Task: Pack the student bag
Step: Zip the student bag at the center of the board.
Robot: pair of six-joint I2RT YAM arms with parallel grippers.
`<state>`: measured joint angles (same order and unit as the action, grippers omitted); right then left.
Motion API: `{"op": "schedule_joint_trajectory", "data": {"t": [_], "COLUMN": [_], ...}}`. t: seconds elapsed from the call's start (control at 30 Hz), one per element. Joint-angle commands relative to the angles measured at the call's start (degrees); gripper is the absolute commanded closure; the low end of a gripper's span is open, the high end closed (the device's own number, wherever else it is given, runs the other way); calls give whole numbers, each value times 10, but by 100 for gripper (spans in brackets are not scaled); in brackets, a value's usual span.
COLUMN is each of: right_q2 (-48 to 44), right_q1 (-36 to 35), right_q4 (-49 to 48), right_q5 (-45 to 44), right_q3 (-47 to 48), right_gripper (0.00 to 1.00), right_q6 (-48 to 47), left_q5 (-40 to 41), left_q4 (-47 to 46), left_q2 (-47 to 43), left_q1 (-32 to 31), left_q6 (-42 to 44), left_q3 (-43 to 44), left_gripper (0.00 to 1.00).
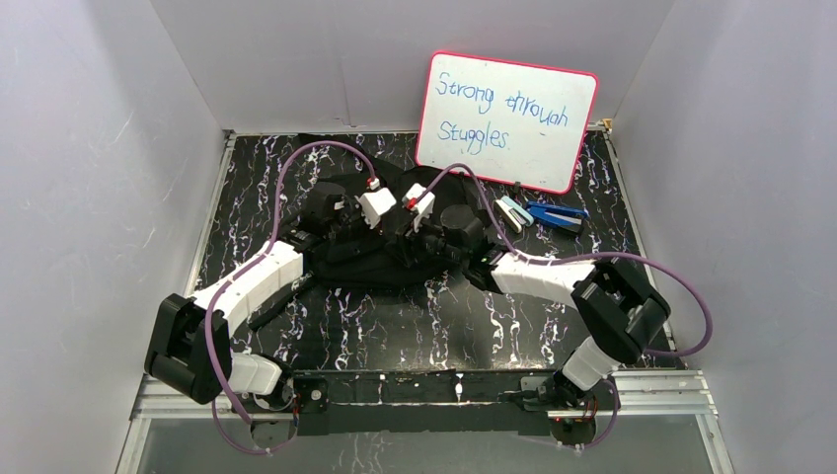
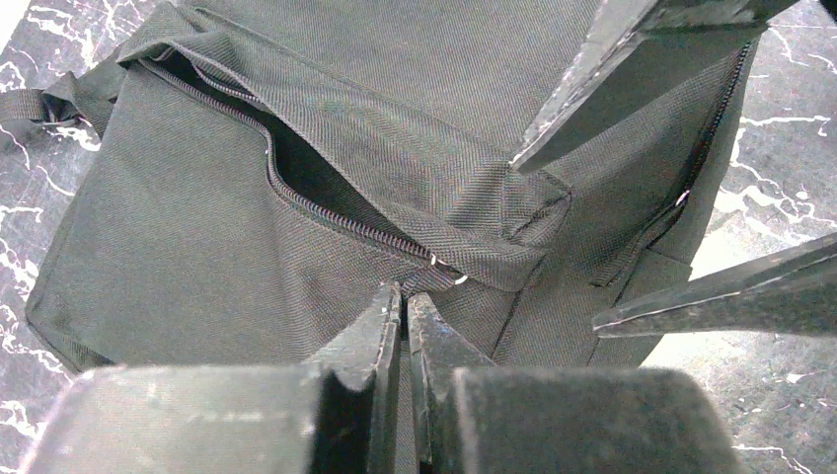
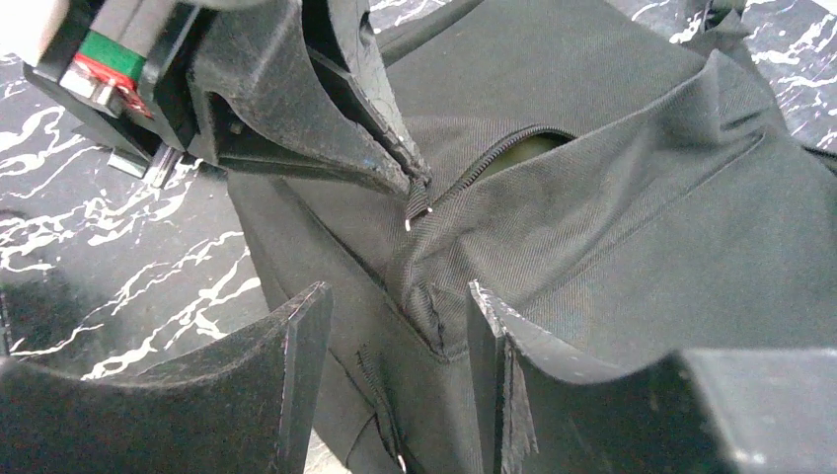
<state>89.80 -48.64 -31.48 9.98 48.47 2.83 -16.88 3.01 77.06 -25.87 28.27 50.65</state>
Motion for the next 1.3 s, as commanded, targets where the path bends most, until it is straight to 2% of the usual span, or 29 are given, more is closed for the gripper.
{"op": "schedule_joint_trajectory", "data": {"t": [0.0, 0.23, 0.63, 0.77, 0.87, 0.93, 1.27], "right_q2": [16, 38, 85, 93, 94, 94, 76], "right_q1": [-8, -10, -27, -30, -31, -32, -35], "right_q4": [-97, -143, -143, -138, -128, -122, -113], "right_q5": [-20, -4, -34, -56, -56, -52, -27], "right_q3": [2, -21, 4, 7, 7, 7, -18], "right_gripper": [41, 46, 53, 66, 90, 99, 100], "right_q6": [-35, -44, -86, -93, -95, -96, -100], "left_q5": [0, -19, -42, -46, -47, -44, 57], "left_q4": [-18, -20, -15, -12, -12, -11, -12], "left_q2": [-15, -15, -10, -9, -8, -6, 70], "left_q1": [9, 15, 18, 19, 20, 20, 24], "left_q6": [-5, -18, -27, -30, -29, -30, -27], "left_q3": [8, 10, 18, 21, 22, 24, 91], "left_gripper": [100, 100, 100, 100, 100, 100, 100]}}
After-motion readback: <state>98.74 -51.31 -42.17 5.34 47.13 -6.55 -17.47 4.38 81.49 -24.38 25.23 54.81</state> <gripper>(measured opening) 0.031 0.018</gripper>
